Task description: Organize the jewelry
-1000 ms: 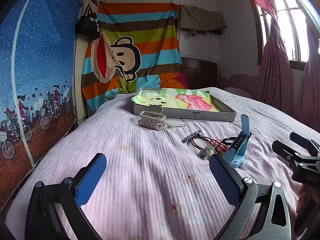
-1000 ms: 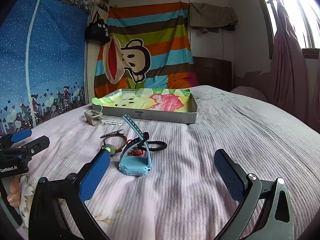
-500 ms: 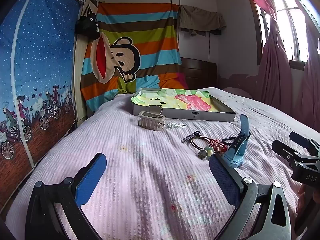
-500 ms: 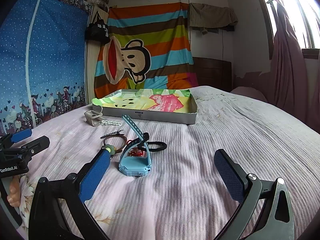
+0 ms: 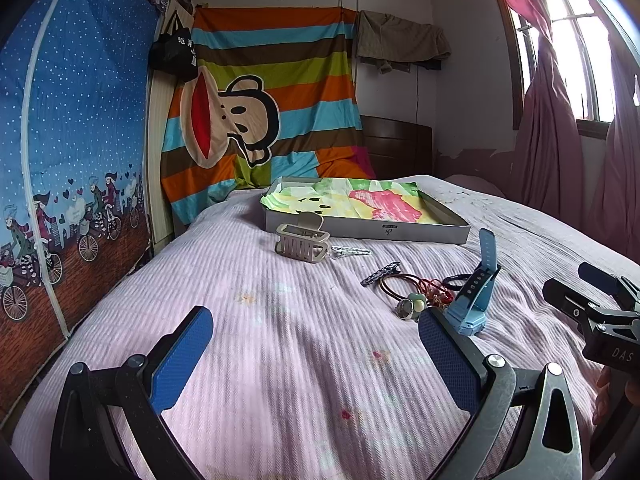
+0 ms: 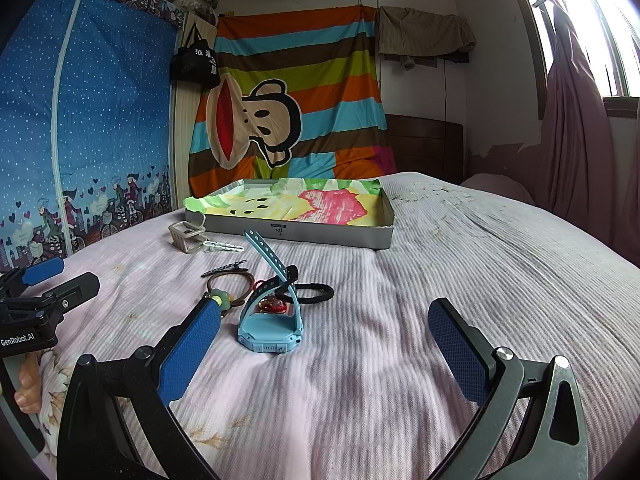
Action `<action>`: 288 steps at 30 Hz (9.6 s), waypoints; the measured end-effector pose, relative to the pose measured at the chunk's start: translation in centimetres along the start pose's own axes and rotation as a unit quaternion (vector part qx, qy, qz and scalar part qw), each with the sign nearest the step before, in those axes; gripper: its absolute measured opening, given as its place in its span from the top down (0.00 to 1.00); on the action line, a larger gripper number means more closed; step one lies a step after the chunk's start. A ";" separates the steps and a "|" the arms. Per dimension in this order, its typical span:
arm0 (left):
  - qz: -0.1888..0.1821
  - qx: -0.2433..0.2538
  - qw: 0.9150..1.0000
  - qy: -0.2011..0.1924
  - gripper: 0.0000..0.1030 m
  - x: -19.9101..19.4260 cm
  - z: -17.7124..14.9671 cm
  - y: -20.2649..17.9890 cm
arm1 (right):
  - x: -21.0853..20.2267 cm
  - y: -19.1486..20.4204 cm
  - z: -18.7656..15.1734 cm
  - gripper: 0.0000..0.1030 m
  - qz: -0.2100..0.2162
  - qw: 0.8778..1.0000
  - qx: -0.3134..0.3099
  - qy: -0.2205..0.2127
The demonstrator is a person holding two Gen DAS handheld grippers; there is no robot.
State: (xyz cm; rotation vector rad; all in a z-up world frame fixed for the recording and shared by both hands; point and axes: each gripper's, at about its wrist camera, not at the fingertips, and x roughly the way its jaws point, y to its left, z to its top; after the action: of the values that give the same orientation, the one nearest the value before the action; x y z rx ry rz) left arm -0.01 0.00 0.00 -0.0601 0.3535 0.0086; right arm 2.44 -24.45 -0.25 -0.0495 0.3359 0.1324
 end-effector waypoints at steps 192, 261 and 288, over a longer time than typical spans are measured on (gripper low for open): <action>-0.066 -0.034 0.991 0.108 0.17 18.1 11.8 -0.1 | 20.4 0.7 10.0 0.48 0.091 0.991 0.050 0.080; -0.158 0.015 0.951 0.266 0.61 14.5 2.5 -5.6 | 14.7 -0.7 1.6 0.68 0.093 0.975 -0.017 0.199; -0.133 0.023 0.977 0.164 0.79 11.3 9.7 -4.4 | 12.1 -2.0 7.3 0.95 0.098 0.989 0.028 0.103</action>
State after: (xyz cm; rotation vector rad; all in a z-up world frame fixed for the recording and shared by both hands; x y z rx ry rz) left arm 14.01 -3.79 5.45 -0.0637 0.6742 -0.2782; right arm 16.38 -24.48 2.64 0.0258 0.5502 0.3138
